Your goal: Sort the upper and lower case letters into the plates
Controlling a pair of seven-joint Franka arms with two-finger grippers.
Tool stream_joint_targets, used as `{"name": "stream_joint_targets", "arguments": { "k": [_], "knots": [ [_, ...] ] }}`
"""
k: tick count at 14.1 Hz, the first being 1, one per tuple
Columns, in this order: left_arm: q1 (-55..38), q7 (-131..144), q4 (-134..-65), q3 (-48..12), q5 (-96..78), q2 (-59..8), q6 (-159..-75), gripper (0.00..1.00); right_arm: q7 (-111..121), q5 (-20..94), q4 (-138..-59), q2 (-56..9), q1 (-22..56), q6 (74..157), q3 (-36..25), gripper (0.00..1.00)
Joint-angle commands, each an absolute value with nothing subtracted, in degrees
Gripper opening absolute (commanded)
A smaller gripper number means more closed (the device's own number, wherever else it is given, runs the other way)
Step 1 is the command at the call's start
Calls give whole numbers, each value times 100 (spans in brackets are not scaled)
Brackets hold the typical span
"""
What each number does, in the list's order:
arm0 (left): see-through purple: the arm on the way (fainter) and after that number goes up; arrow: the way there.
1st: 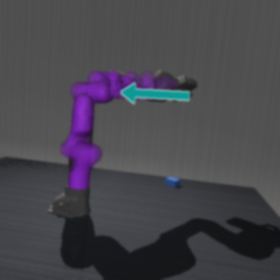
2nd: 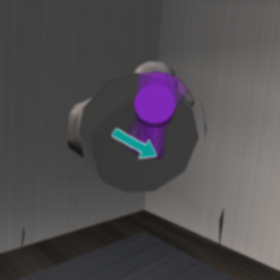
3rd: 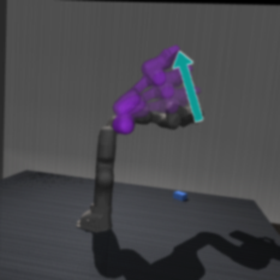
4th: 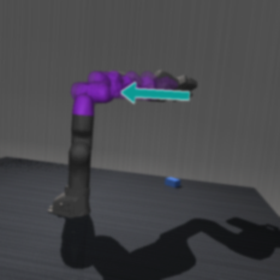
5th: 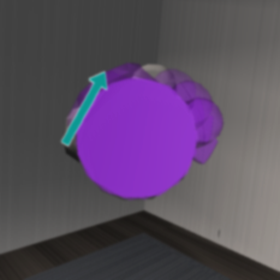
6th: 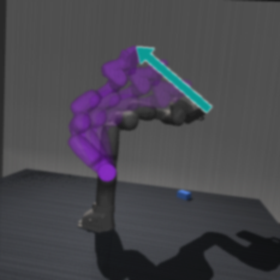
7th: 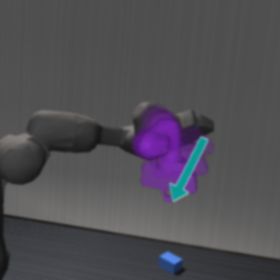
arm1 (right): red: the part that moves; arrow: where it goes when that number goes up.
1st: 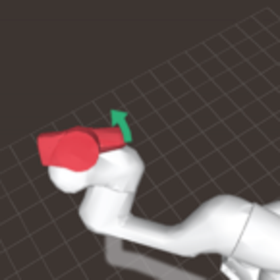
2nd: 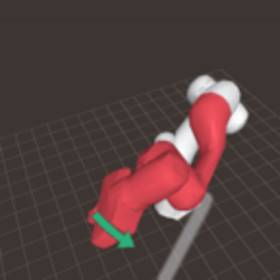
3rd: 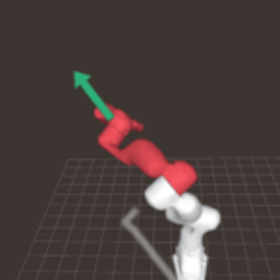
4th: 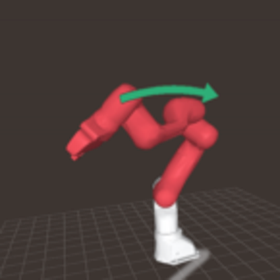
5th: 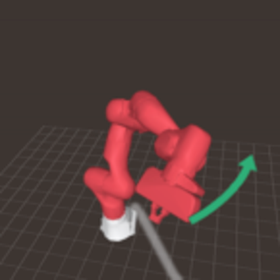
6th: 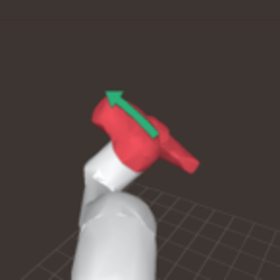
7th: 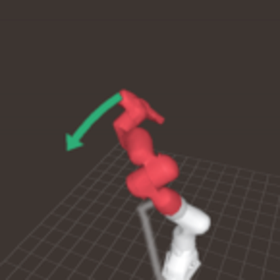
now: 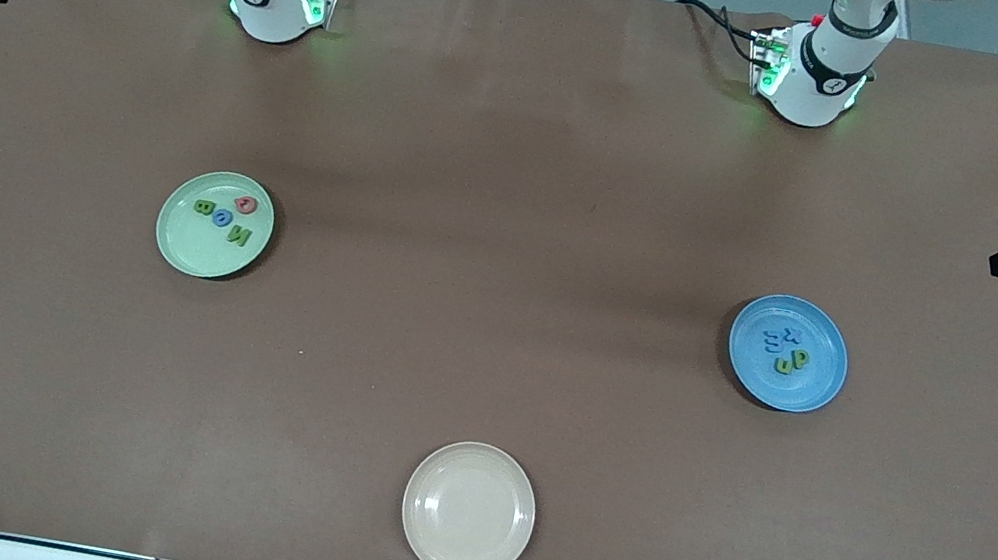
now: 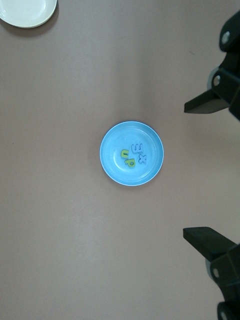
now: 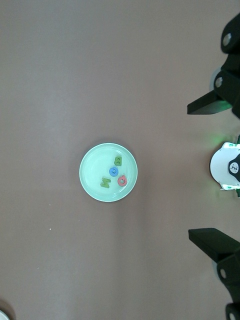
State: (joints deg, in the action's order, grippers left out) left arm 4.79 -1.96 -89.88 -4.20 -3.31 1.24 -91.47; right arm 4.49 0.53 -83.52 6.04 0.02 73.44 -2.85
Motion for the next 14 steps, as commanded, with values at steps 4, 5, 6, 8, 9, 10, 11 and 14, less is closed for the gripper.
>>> {"name": "stream_joint_targets", "arguments": {
  "k": [4,5,6,8,9,10,11,14],
  "knots": [
    [238,-202,-8877,-299,-369,79,-9026,100,501,70,-8429,721,-26,7392,-308,100],
    [159,-202,-8886,-186,-360,79,-9026,100,492,70,-8429,721,-26,7383,-308,100],
    [-7,-202,-8886,-37,-360,79,-9018,100,475,79,-8437,721,-26,7383,-308,100],
    [-123,-202,-8877,105,-360,79,-9018,100,431,79,-8438,729,-35,7365,-308,100],
    [-123,-202,-8877,105,-360,79,-9018,100,431,79,-8438,729,-35,7357,-308,100],
    [-97,-202,-8877,105,-369,79,-9026,100,431,79,-8438,729,-35,7356,-308,100],
    [-79,-193,-8868,97,-360,79,-9026,100,431,79,-8438,721,-35,7356,-308,100],
    [-70,-220,-8868,97,-360,79,-9026,100,431,79,-8446,729,-26,7365,-299,100]
  ]
}}
